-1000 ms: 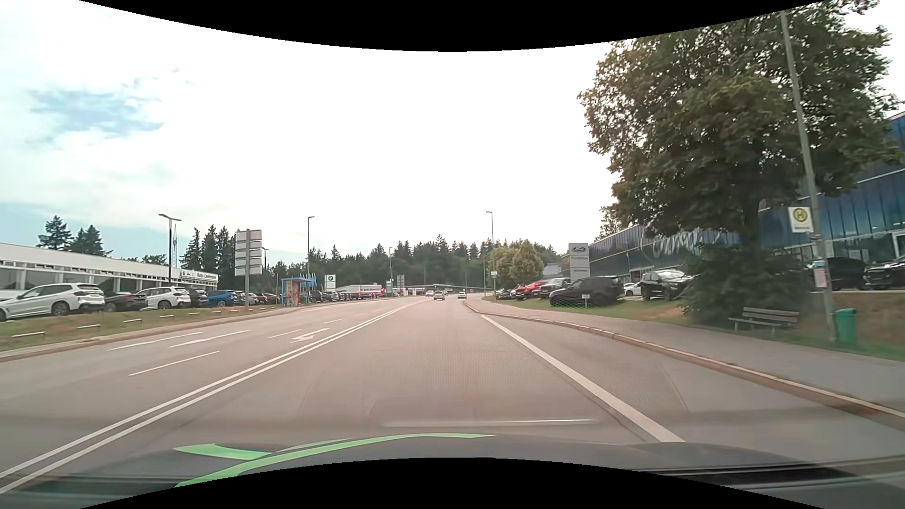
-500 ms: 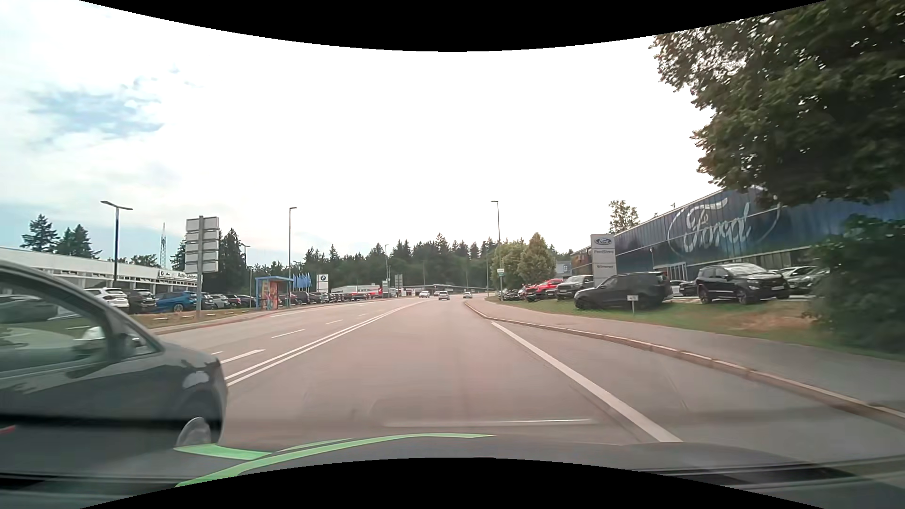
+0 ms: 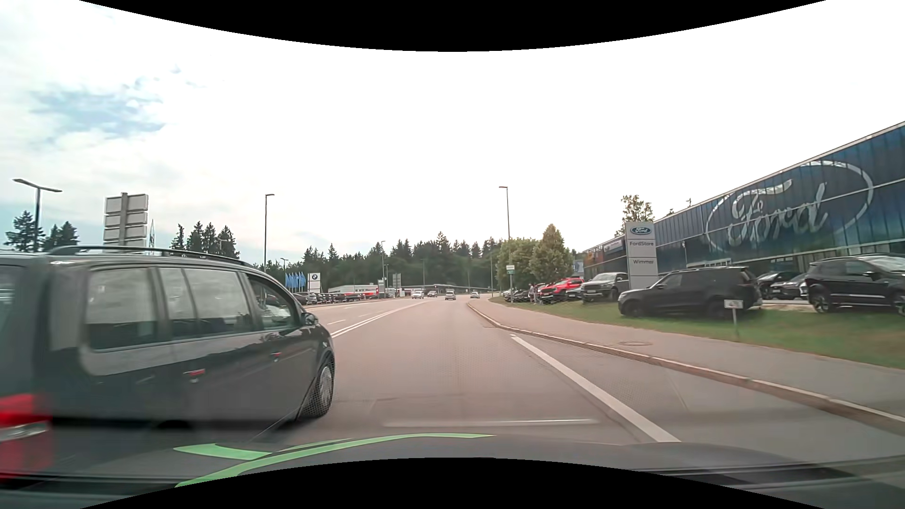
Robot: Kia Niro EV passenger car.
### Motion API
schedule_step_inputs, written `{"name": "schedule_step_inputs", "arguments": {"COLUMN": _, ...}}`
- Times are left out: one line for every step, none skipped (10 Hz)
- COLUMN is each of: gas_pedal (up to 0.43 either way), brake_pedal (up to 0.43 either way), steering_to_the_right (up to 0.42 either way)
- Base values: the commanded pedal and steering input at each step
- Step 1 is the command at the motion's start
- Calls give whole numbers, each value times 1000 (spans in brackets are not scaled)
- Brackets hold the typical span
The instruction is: Follow the waypoints while adhering to traffic rules and regulations
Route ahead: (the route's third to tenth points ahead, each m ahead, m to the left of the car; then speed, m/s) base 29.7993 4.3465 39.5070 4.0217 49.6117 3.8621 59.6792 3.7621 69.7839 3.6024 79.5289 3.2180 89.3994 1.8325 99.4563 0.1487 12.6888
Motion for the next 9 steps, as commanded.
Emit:
{"name": "schedule_step_inputs", "arguments": {"gas_pedal": 209, "brake_pedal": 0, "steering_to_the_right": -6}}
{"name": "schedule_step_inputs", "arguments": {"gas_pedal": 209, "brake_pedal": 0, "steering_to_the_right": -6}}
{"name": "schedule_step_inputs", "arguments": {"gas_pedal": 197, "brake_pedal": 0, "steering_to_the_right": -6}}
{"name": "schedule_step_inputs", "arguments": {"gas_pedal": 197, "brake_pedal": 0, "steering_to_the_right": -6}}
{"name": "schedule_step_inputs", "arguments": {"gas_pedal": 189, "brake_pedal": 0, "steering_to_the_right": -5}}
{"name": "schedule_step_inputs", "arguments": {"gas_pedal": 189, "brake_pedal": 0, "steering_to_the_right": -5}}
{"name": "schedule_step_inputs", "arguments": {"gas_pedal": 177, "brake_pedal": 0, "steering_to_the_right": -5}}
{"name": "schedule_step_inputs", "arguments": {"gas_pedal": 169, "brake_pedal": 0, "steering_to_the_right": -5}}
{"name": "schedule_step_inputs", "arguments": {"gas_pedal": 150, "brake_pedal": 0, "steering_to_the_right": -4}}
